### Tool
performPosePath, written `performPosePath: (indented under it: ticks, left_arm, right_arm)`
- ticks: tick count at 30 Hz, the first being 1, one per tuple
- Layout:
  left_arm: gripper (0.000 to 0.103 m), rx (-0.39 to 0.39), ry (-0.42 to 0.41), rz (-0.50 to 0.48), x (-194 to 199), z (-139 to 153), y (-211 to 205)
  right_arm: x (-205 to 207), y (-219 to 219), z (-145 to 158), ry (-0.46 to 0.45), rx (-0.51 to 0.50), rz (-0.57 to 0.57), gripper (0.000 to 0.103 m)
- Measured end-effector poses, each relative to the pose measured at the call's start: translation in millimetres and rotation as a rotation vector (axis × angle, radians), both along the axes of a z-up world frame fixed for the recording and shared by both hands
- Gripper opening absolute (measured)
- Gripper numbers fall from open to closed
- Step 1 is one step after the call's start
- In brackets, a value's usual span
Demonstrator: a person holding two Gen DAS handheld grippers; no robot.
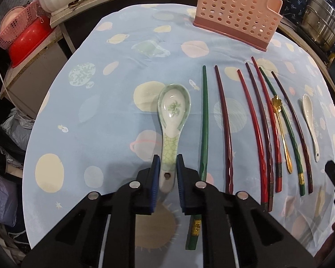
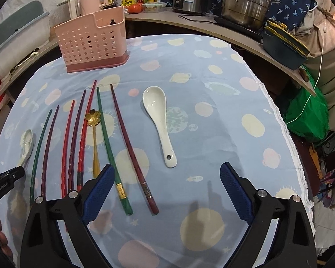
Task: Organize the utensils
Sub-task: 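Lower the left gripper and grasp the floral ceramic spoon by its handle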
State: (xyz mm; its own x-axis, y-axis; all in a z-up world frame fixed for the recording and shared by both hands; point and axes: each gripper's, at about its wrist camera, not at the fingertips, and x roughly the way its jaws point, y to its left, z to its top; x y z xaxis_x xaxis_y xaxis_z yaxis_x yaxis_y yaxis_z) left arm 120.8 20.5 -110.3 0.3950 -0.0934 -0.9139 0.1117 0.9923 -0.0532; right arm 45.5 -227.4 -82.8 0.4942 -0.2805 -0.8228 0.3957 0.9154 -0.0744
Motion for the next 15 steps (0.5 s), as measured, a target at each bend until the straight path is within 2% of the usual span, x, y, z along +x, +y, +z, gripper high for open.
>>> performPosePath:
  ticks: [8, 13, 15]
  left_arm:
    - [0.012, -0.007, -0.013, -0.005, -3.0, 2.5, 3.2]
    - [0.012, -0.018, -0.013, -0.004, -2.6, 3.7, 4.8]
    - [0.012, -0.019, -0.015, -0.003, -2.2, 3.8, 6.0]
  right_arm:
    - [15.9, -22.4, -11.4, 0.018, 0.026, -0.015, 0.066]
    - [26.1, -21.9, -24.2, 0.046, 0.068, 0.007, 0.043]
    - [30.0, -21.0, -27.9, 0.052, 0.076, 0.013, 0.038]
